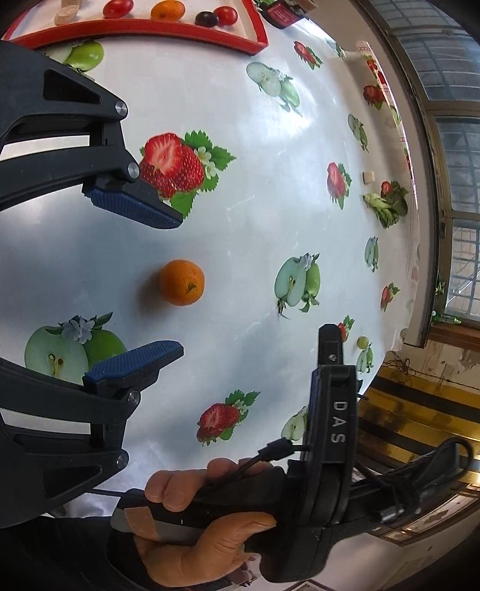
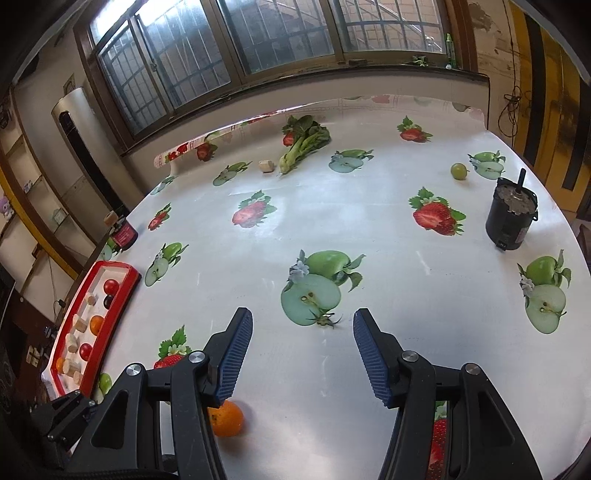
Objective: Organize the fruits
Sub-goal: 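Move left tool toward a loose orange while right tool moves toward a green grape, then close left tool on the orange while right tool closes on the green grape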
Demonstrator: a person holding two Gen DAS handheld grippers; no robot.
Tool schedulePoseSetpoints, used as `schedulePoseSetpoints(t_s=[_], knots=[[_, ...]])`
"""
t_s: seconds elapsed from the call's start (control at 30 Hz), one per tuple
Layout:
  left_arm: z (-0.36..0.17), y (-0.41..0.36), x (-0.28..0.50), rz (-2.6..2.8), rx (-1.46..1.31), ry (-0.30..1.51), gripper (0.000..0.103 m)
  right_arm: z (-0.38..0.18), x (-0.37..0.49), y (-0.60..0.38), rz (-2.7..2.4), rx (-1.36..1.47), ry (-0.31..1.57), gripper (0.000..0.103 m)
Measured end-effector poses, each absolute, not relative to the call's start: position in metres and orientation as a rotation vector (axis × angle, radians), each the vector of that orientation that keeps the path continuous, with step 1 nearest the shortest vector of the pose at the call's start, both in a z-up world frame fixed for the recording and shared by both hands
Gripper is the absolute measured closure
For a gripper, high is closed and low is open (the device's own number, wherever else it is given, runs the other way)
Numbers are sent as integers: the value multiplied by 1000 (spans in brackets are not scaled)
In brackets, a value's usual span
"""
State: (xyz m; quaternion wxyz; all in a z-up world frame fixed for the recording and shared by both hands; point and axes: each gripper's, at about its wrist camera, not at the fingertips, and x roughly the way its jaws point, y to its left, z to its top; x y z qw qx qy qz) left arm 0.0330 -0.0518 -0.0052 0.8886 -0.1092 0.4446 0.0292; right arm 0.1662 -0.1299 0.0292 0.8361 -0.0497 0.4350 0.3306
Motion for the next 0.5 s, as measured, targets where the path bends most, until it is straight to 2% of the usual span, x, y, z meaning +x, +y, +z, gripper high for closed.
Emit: schedulePoseSetpoints(t_s=[0.3, 0.33, 0.43, 0.5], knots=[[-35, -56, 62, 44, -237, 997, 43, 34, 214, -142, 641, -126, 882, 45], [-37, -56, 66, 42, -238, 1000, 46, 36, 225, -141, 631, -140, 877, 45], [-41, -57, 73, 25, -223, 1000, 70, 46, 263, -139, 600, -167, 864, 45], [-42, -56, 76, 10, -225, 993, 72, 53, 294, -141, 571, -153, 866, 45]])
